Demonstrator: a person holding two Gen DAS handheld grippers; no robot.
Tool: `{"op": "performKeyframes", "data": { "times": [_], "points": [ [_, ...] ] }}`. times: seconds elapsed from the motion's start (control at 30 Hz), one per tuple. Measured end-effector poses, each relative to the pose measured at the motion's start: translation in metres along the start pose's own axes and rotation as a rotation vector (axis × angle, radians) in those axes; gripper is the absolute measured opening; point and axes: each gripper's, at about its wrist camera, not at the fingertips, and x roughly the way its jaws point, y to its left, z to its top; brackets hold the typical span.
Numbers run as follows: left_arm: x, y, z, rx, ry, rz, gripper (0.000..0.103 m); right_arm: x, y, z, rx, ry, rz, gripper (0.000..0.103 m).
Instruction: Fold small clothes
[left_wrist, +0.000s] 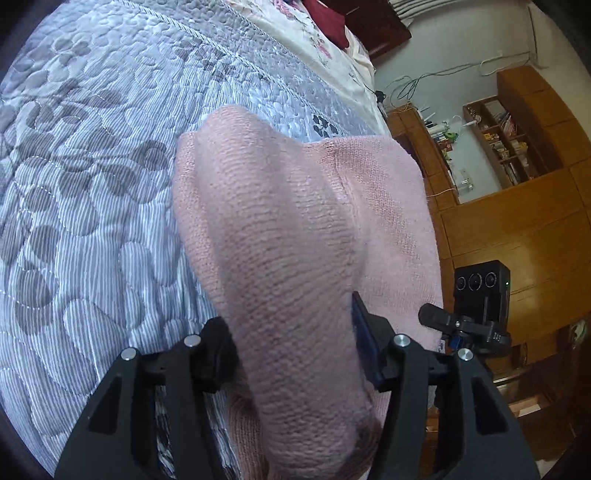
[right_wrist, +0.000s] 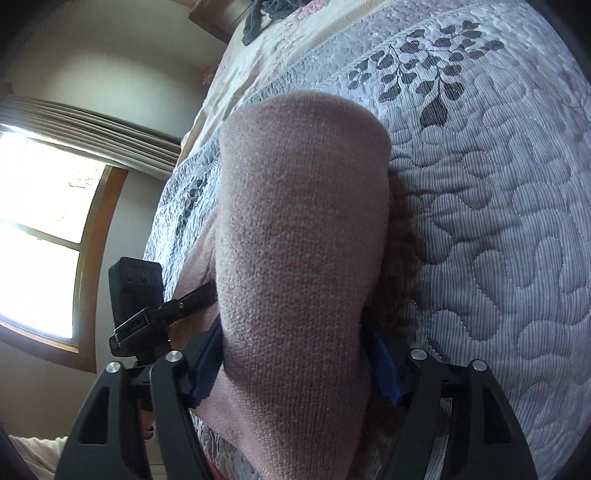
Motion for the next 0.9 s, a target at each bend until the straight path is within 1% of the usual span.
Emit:
{"op": "performKeyframes", "data": {
  "times": [0.03, 0.13, 0.2, 0.27, 0.37, 0.47, 0.53, 0.67, 0.83, 0.9],
  "points": [
    [-0.003, -0.003, 0.0, 0.004, -0.002, 0.018, 0.058, -0.002, 0.002, -0.001, 0.001, -0.001, -0.007, 0.073],
    [-0.018, -0.012, -0.004, 0.021, -0.032, 0.076, 0.058, -0.015, 0.004, -0.009, 0.005, -0.009, -0.011, 0.074],
    [-0.029, -0.019, -0.012, 0.048, -0.048, 0.124, 0.06, -0.025, 0.005, -0.02, -0.004, -0.011, -0.023, 0.075],
    [-0.042, -0.027, -0.023, 0.079, -0.069, 0.164, 0.061, -0.035, 0.005, -0.033, -0.017, -0.009, -0.039, 0.075],
    [-0.059, -0.038, -0.045, 0.119, -0.083, 0.189, 0.062, -0.044, 0.005, -0.056, -0.015, 0.0, -0.043, 0.075],
    [-0.071, -0.049, -0.068, 0.156, -0.087, 0.22, 0.062, -0.05, 0.007, -0.078, -0.021, 0.009, -0.086, 0.075],
    [-0.073, -0.055, -0.082, 0.19, -0.083, 0.257, 0.062, -0.053, 0.009, -0.092, -0.034, 0.009, -0.126, 0.075],
    [-0.066, -0.06, -0.1, 0.229, -0.056, 0.299, 0.062, -0.058, 0.018, -0.117, -0.062, -0.009, -0.192, 0.074],
    [-0.059, -0.046, -0.11, 0.216, -0.033, 0.366, 0.062, -0.054, 0.019, -0.133, -0.07, -0.002, -0.259, 0.074],
    [-0.058, -0.039, -0.112, 0.197, -0.022, 0.368, 0.063, -0.047, 0.021, -0.139, -0.065, 0.009, -0.283, 0.073]
  ]
}}
